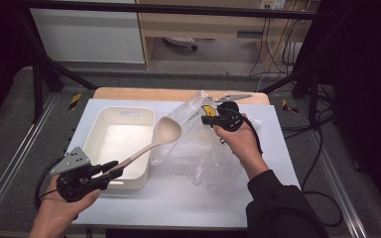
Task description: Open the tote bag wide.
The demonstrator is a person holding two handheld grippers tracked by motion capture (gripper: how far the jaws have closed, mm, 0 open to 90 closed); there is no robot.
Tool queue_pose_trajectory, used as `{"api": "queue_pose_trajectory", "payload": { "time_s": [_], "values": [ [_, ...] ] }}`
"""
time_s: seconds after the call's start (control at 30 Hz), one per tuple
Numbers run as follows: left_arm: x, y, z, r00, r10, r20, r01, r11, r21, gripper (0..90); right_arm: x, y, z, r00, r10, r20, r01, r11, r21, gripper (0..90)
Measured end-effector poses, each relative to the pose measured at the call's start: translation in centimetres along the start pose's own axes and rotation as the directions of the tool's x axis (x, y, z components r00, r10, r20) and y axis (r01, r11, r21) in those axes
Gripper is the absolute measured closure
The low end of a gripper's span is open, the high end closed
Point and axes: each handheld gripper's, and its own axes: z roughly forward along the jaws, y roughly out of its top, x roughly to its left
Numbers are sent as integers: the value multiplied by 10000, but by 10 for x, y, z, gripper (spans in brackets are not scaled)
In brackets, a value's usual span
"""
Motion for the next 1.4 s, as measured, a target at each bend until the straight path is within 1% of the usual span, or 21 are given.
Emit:
{"api": "queue_pose_trajectory", "payload": {
  "time_s": [0.3,0.43,0.57,0.67,0.77,0.87,1.0,1.13,1.3,1.4],
  "values": [
    [-15,1,8,9988,247,417,-254,9995,165,696,0,0,0,10000,1,1,-1,10000,34,900],
    [-21,0,15,9978,299,592,-317,9991,297,696,1,0,1,10000,5,-19,-5,10000,34,900],
    [-25,-1,23,9971,366,665,-397,9981,463,696,1,0,1,10000,-9,-36,9,10000,9,900],
    [-26,-1,30,9971,437,616,-472,9973,570,696,2,0,1,10000,-24,-43,24,10000,22,900],
    [-26,-1,38,9973,398,623,-439,9970,644,696,2,0,0,10000,-44,-67,44,10000,-10,900],
    [-25,-1,47,9976,422,547,-462,9962,734,696,3,0,-1,10000,-64,-70,64,10000,-28,900],
    [-23,0,59,9978,329,570,-375,9960,810,696,3,0,-2,9999,-67,-86,67,10000,-41,900],
    [-24,1,69,9980,392,505,-437,9949,913,696,4,0,-1,9999,-28,-103,28,10000,-34,900],
    [-26,2,81,9986,338,396,-372,9955,869,696,4,-1,-2,9999,-65,-116,64,10000,-64,900],
    [-27,3,87,9986,324,414,-360,9954,893,696,4,-1,-3,9999,-59,-123,58,10000,-78,900]
  ]
}}
